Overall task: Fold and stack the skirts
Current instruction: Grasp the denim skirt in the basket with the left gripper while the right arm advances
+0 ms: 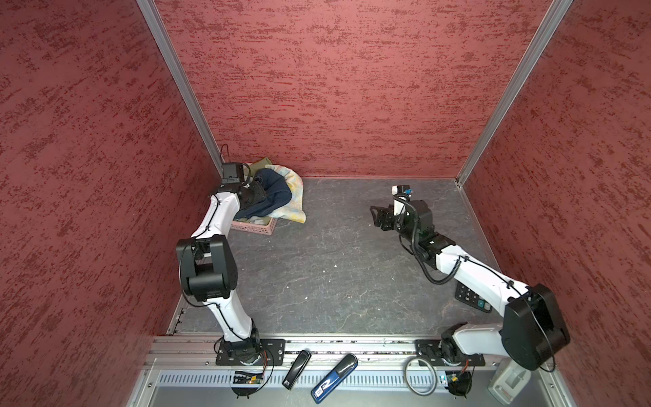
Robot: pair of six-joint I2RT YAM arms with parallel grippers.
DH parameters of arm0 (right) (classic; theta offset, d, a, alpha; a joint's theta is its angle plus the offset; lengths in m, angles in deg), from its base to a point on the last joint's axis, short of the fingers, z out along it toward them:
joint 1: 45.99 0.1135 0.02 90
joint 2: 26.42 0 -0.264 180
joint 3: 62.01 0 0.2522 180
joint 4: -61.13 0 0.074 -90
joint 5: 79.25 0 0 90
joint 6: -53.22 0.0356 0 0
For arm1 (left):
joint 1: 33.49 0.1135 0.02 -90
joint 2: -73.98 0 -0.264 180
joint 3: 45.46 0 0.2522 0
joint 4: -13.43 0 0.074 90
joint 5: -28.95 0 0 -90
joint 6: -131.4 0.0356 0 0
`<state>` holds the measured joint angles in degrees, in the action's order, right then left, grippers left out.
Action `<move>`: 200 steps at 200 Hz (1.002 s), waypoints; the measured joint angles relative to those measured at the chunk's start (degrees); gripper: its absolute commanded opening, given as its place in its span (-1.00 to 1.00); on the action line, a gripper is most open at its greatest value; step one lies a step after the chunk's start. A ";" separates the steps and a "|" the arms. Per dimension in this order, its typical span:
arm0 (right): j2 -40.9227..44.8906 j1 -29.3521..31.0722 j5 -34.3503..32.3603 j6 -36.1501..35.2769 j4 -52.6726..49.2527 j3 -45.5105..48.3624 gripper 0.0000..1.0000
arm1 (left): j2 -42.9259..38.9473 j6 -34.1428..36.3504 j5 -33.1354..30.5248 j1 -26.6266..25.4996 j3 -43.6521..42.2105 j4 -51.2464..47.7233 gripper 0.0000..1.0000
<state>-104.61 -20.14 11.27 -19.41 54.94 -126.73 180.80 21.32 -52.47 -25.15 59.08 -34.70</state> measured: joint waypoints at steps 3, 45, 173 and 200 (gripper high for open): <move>-0.13 0.11 0.00 -0.04 -0.02 0.00 0.61 | 0.63 0.11 -0.07 0.02 0.33 0.15 0.24; -1.99 0.85 0.28 -1.33 0.35 -0.98 0.63 | 8.98 2.82 -2.73 0.02 5.46 2.71 0.25; -7.19 2.14 -0.26 -3.50 2.32 -5.42 0.65 | 18.25 3.98 3.41 -0.63 16.76 13.49 -1.00; -7.19 2.19 -0.46 -3.50 2.86 -5.01 0.65 | 13.25 4.09 4.15 -0.79 15.26 14.40 -1.00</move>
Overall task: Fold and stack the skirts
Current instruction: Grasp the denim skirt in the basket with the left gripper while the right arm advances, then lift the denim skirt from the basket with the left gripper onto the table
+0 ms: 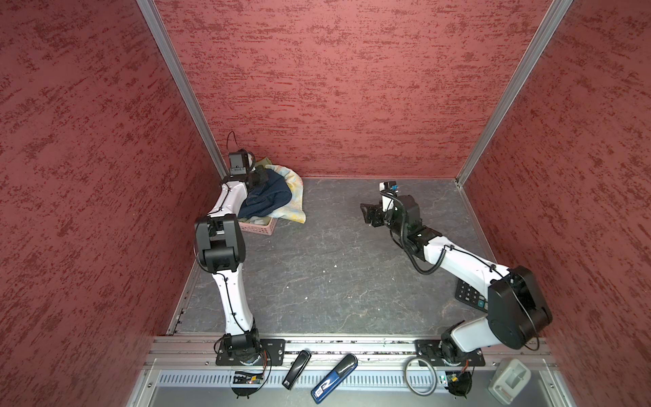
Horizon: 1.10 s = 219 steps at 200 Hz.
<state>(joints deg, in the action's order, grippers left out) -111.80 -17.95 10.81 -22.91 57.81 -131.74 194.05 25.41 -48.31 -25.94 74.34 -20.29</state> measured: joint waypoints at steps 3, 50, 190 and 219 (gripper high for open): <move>0.00 0.00 0.00 0.00 0.07 0.04 0.65 | -0.90 0.04 0.15 -0.02 -0.28 0.02 -1.00; -2.05 0.11 0.04 0.02 1.62 0.09 0.65 | -10.78 2.71 -0.24 -0.15 -0.59 -0.13 -0.52; -8.00 1.09 3.91 -1.49 3.37 -0.83 0.71 | 11.69 15.43 -6.08 -0.74 10.32 -6.69 -1.00; -8.04 1.14 3.78 -2.34 3.28 -1.05 0.72 | 10.99 16.11 -8.07 -2.27 11.98 -7.23 -1.00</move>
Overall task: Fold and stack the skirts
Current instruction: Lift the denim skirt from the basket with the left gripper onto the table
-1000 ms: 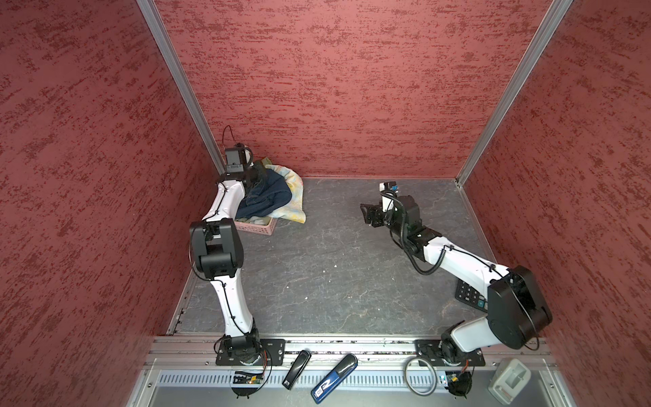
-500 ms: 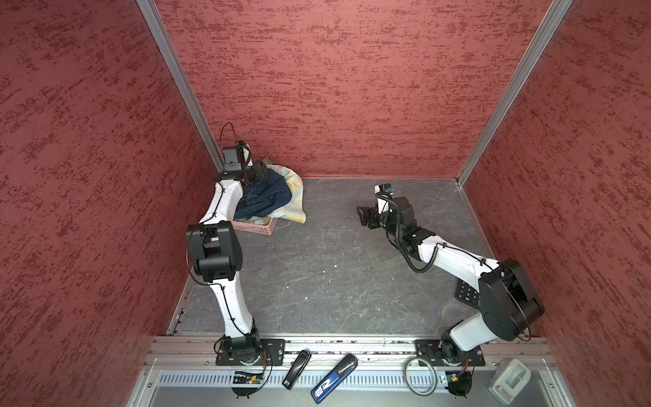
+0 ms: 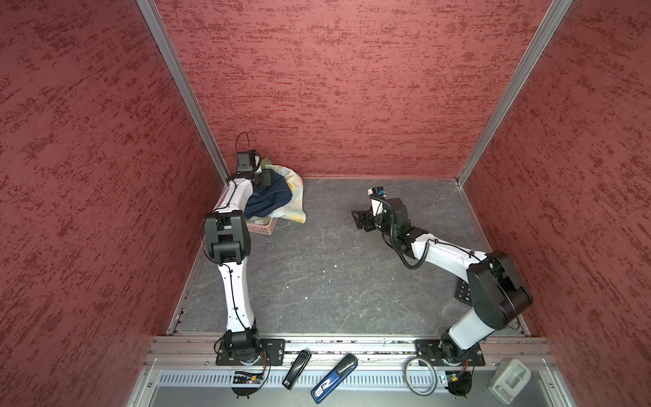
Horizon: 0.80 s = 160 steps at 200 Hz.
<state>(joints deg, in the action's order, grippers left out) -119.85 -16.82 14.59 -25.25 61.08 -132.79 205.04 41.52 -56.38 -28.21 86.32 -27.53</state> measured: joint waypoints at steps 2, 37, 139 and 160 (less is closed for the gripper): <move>0.02 0.00 -0.02 0.00 -0.02 -0.04 0.72 | -0.31 0.13 -0.13 -0.22 0.09 -0.09 -1.00; 1.95 0.02 -0.68 0.02 0.28 0.13 0.73 | -9.16 0.79 -2.05 -3.93 -0.20 -2.49 -1.00; 26.71 -3.45 -15.76 5.25 -7.74 1.68 0.80 | -39.30 -1.84 -1.05 -28.26 13.00 -9.77 -1.00; 29.66 -8.04 -17.81 7.30 -11.69 0.42 0.81 | -40.92 -2.54 0.31 -36.70 14.01 -9.79 -1.00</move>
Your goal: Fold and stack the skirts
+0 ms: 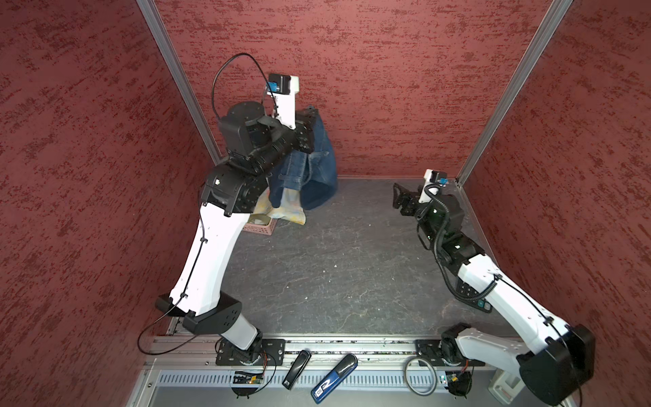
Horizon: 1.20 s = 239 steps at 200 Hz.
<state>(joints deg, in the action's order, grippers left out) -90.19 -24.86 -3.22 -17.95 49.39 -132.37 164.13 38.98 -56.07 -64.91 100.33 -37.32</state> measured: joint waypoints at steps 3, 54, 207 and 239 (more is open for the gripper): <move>0.35 -0.52 -0.24 0.26 -0.48 -0.20 0.80 | -0.15 -0.39 0.24 -1.03 0.00 0.00 -1.00; 3.89 -8.20 -2.14 1.51 -9.27 -5.97 0.80 | -0.09 -4.76 2.54 -6.86 -5.97 -0.37 -1.00; -12.22 -9.33 22.34 -0.79 -14.29 -4.70 0.75 | 32.44 -15.93 14.14 15.85 -6.88 -5.77 0.99; -18.43 2.08 24.61 -2.10 -11.19 -4.68 0.69 | 18.80 -14.21 12.61 18.01 -11.10 -4.83 1.00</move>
<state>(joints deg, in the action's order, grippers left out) -108.61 -22.78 21.39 -20.05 38.20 -137.05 182.92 24.78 -43.46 -46.90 89.23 -42.15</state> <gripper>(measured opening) 0.854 0.999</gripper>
